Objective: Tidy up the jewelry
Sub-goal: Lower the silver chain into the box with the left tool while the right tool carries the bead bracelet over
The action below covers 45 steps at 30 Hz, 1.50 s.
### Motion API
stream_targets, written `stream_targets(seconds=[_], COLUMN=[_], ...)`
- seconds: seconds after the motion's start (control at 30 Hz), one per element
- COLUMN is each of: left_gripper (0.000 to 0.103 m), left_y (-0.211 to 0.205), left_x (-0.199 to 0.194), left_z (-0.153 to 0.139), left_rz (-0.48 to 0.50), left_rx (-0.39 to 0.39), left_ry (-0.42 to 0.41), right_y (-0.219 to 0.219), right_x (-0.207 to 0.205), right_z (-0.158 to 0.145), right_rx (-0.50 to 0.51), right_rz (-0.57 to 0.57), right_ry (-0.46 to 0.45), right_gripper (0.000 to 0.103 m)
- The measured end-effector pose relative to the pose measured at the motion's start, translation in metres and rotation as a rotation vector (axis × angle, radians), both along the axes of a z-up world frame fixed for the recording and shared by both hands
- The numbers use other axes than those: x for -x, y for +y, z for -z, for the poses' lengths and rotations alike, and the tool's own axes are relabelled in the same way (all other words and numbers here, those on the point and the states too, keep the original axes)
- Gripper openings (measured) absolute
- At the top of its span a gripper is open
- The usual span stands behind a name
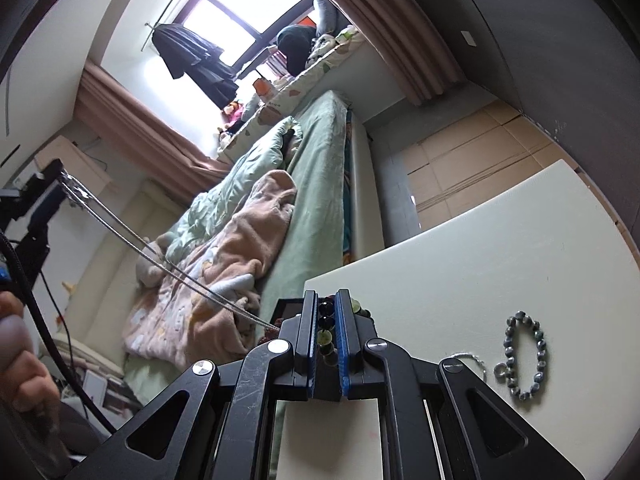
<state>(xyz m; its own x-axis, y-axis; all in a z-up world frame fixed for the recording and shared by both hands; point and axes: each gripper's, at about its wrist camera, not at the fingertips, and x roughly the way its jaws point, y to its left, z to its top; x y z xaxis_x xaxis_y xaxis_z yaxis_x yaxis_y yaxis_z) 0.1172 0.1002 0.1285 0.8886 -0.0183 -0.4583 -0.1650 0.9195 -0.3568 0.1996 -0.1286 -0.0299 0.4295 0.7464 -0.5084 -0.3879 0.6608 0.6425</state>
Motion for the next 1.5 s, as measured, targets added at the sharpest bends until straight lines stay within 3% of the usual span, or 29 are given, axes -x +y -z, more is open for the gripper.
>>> stream_targets(seconds=[0.23,0.43,0.47,0.57,0.63,0.77,0.8,1.2,1.3,1.5], left_gripper=[0.020,0.020,0.023,0.043,0.046,0.070,0.072,0.072,0.072,0.072], left_y=[0.007,0.021,0.025,0.033,0.038,0.051,0.055,0.078,0.075,0.061], left_x=[-0.008,-0.007,-0.007,-0.012,-0.008,0.001,0.003,0.018,0.017,0.012], left_z=[0.080,0.126,0.133,0.152,0.152,0.148,0.148,0.150,0.147,0.145], left_rz=[-0.002,-0.032,-0.026,-0.035,-0.058,-0.101,-0.109,-0.158,-0.148,-0.118], left_rx=[0.135,0.235,0.269,0.320,0.310,0.268,0.264,0.315,0.305,0.277], left_ry=[0.126,0.198,0.205,0.289,0.289,0.292,0.293,0.288,0.283,0.288], right_y=[0.000,0.010,0.013,0.021,0.027,0.041,0.045,0.090,0.102,0.078], right_x=[0.000,0.003,0.003,0.006,0.007,0.009,0.008,0.003,0.001,0.007], right_z=[-0.002,-0.001,-0.001,-0.001,-0.001,0.000,0.001,0.011,0.019,0.017], right_rx=[-0.013,-0.021,-0.021,-0.021,-0.025,-0.035,-0.035,0.006,0.053,0.055], right_rz=[-0.007,-0.031,-0.036,-0.047,-0.056,-0.078,-0.082,-0.109,-0.158,-0.119], right_ry=[-0.011,-0.020,-0.024,-0.038,-0.043,-0.046,-0.046,-0.048,-0.009,-0.016], right_gripper=[0.010,0.010,0.010,0.010,0.010,0.010,0.010,0.011,0.040,0.040])
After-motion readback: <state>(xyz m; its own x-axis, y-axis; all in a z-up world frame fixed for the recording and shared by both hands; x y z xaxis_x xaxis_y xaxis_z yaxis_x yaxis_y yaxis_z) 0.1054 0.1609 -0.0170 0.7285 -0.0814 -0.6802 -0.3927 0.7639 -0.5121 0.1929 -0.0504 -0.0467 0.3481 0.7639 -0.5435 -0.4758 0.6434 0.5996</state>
